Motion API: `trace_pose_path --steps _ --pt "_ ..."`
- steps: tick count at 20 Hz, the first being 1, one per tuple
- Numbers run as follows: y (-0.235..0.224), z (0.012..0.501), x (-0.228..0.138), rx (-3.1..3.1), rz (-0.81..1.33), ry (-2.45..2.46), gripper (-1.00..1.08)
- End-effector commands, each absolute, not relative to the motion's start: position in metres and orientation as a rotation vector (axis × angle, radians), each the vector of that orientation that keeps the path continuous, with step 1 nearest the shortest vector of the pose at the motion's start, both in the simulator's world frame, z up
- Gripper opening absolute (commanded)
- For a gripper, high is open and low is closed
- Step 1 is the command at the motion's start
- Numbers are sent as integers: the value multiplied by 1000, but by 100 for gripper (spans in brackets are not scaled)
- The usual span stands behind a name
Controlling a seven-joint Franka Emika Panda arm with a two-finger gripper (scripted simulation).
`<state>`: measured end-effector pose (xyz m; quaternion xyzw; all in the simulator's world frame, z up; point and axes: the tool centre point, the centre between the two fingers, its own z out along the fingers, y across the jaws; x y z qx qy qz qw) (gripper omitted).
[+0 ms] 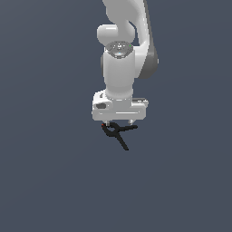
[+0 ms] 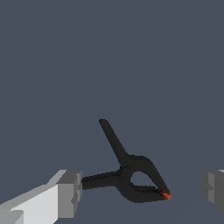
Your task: Pick up the object and move it to a goal position.
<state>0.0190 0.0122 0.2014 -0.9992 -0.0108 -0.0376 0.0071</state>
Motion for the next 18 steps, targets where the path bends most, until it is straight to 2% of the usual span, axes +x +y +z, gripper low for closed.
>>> trace_pose_path --steps 1,8,18 --pt "12 201 19 -3125 -118 -34 28" --pt "-10 201 18 -3134 -119 19 28" --pt "-3 188 23 -3148 -65 -71 28"
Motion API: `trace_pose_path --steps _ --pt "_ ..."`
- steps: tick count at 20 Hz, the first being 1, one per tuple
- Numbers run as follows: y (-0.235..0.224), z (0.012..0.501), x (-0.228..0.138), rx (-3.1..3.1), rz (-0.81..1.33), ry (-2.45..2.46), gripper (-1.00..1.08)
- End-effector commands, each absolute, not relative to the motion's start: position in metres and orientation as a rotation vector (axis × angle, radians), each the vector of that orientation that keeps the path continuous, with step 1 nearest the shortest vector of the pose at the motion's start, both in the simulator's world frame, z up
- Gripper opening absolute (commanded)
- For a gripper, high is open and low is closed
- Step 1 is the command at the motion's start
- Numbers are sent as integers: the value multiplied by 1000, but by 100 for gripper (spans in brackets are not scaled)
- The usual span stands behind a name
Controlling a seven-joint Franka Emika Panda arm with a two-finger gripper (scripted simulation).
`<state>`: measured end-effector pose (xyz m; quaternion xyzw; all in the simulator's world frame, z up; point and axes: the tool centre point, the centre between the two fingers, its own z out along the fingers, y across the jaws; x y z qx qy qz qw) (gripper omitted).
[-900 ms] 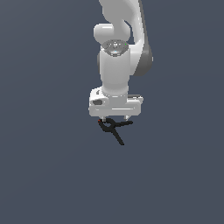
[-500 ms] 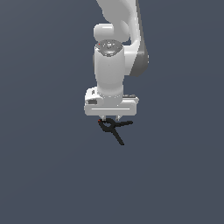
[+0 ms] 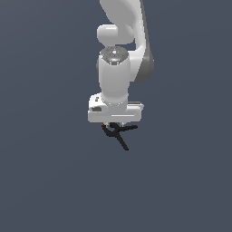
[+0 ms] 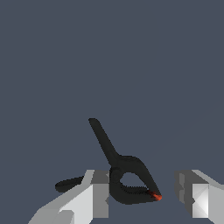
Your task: Pick up the object and move it to a goal position.
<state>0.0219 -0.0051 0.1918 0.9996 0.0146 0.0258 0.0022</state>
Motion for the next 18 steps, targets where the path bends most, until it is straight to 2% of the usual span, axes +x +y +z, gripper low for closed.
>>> trace_pose_path --steps 1,18 --pt "-1 184 24 3129 51 92 28" --pt "38 82 43 2969 -321 653 28"
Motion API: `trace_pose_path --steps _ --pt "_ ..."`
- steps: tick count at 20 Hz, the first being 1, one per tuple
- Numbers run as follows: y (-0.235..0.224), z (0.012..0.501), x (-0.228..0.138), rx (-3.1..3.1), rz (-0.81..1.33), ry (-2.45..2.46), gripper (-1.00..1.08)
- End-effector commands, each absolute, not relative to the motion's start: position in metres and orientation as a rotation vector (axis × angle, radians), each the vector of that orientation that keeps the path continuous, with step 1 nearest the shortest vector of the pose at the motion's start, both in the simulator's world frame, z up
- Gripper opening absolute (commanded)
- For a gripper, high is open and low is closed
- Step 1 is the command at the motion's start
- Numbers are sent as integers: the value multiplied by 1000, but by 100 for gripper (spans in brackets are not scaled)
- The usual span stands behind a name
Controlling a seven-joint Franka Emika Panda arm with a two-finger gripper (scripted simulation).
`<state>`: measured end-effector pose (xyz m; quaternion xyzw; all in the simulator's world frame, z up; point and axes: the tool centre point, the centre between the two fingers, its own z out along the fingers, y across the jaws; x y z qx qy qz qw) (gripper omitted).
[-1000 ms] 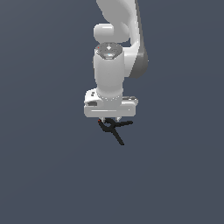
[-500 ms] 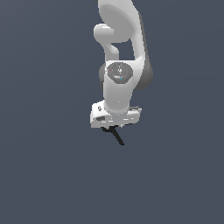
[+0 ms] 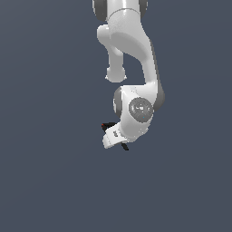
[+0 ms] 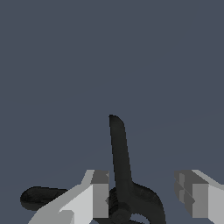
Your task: Pick up the object and move it to a goal position.
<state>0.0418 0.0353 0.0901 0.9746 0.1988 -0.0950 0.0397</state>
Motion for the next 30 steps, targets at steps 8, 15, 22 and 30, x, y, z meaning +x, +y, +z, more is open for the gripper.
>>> trace_pose_path --steps 8,15,22,30 --pt "46 54 42 2911 -414 780 28" --pt "47 50 41 2906 -423 790 28" --pt "43 26 35 2904 -426 795 28" --pt "42 22 34 2903 -426 796 -100"
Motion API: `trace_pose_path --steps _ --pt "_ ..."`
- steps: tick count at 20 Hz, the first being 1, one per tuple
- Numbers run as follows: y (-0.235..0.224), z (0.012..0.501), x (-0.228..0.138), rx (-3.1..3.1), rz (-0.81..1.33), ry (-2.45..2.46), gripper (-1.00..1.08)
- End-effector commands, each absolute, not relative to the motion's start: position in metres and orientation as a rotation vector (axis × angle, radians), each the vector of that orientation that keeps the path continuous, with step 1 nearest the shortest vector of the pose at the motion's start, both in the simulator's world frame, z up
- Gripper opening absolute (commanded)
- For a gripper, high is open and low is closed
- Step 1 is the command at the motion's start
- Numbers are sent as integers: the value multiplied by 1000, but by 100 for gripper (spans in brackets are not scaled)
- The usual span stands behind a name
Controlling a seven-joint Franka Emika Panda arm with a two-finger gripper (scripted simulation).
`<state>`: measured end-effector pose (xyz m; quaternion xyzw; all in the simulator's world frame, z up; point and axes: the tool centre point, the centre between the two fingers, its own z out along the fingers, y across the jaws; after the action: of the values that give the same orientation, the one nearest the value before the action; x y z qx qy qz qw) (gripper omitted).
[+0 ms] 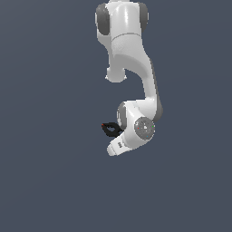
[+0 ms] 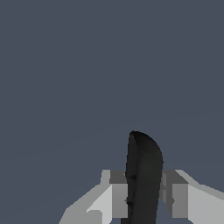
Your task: Pick up the object and move it to a goal position.
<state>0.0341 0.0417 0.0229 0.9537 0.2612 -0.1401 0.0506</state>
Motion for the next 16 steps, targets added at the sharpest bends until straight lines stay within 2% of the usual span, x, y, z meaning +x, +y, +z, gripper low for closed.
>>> trace_pose_path --steps 1,9,16 --pt "42 22 34 2903 -426 796 -100" --pt "43 24 35 2904 -417 795 -100" --pt "54 34 41 2903 -329 791 -100"
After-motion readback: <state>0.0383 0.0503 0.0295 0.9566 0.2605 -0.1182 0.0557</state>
